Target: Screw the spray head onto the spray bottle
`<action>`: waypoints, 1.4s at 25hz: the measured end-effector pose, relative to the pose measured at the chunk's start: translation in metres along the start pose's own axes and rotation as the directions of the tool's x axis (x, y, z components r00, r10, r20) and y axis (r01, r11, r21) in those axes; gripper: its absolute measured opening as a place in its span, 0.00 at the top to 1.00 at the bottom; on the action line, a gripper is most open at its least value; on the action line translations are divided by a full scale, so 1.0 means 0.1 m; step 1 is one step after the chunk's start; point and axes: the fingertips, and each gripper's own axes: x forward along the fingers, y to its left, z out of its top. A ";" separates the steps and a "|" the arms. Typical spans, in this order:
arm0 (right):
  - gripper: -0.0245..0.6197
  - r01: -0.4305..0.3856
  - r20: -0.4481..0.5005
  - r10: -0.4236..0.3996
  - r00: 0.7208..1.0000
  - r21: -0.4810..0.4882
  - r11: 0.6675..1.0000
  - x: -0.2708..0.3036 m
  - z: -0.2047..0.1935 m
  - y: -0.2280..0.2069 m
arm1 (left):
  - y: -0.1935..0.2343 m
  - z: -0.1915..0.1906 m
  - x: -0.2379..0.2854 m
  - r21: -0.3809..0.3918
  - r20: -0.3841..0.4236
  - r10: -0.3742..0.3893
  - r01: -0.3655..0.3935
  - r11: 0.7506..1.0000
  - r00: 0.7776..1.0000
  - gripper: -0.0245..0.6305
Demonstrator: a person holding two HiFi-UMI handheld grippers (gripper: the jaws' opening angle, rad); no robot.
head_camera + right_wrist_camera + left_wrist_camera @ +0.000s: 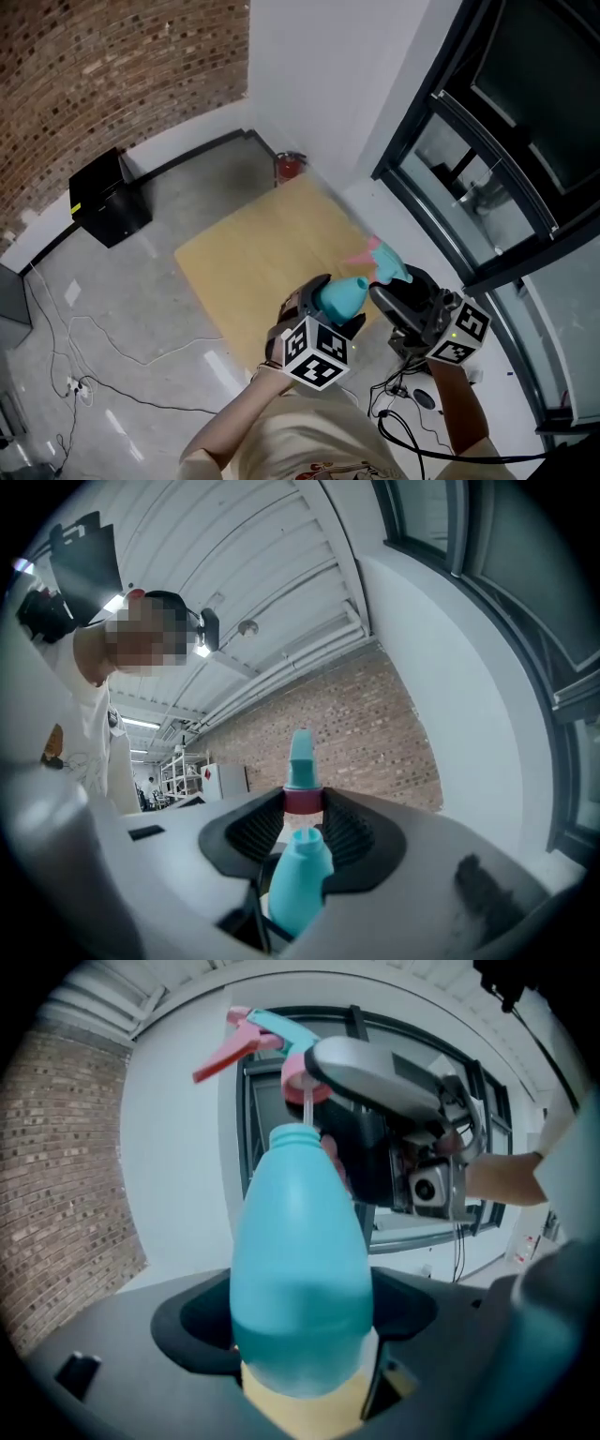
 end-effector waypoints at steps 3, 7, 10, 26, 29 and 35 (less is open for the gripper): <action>0.76 -0.015 -0.026 0.016 1.000 0.027 1.000 0.04 -0.14 0.12 | -0.02 0.07 -0.13 0.036 0.059 0.046 -0.049 0.998 0.997 0.33; 0.76 -0.055 -0.053 0.057 0.997 0.022 0.998 0.05 -0.13 0.23 | -0.01 0.07 -0.21 0.087 0.073 0.076 -0.082 0.993 0.994 0.33; 0.76 -0.080 -0.085 0.080 0.993 0.003 0.997 0.07 -0.13 0.29 | -0.02 0.08 -0.24 0.094 0.072 0.064 -0.070 0.993 0.995 0.33; 0.71 -0.135 -0.199 0.108 0.974 -0.127 0.983 0.13 0.07 0.36 | 0.07 0.33 -0.35 0.130 0.199 0.098 -0.126 0.984 0.975 0.33; 0.66 -0.142 -0.247 0.102 0.964 -0.153 0.978 0.12 0.03 0.35 | 0.10 0.39 -0.36 0.120 0.226 0.104 -0.133 0.984 0.969 0.33; 0.63 -0.196 -0.381 0.089 0.920 -0.252 0.948 0.00 0.15 0.39 | 0.22 0.38 -0.45 0.153 0.231 0.111 -0.148 0.977 0.967 0.33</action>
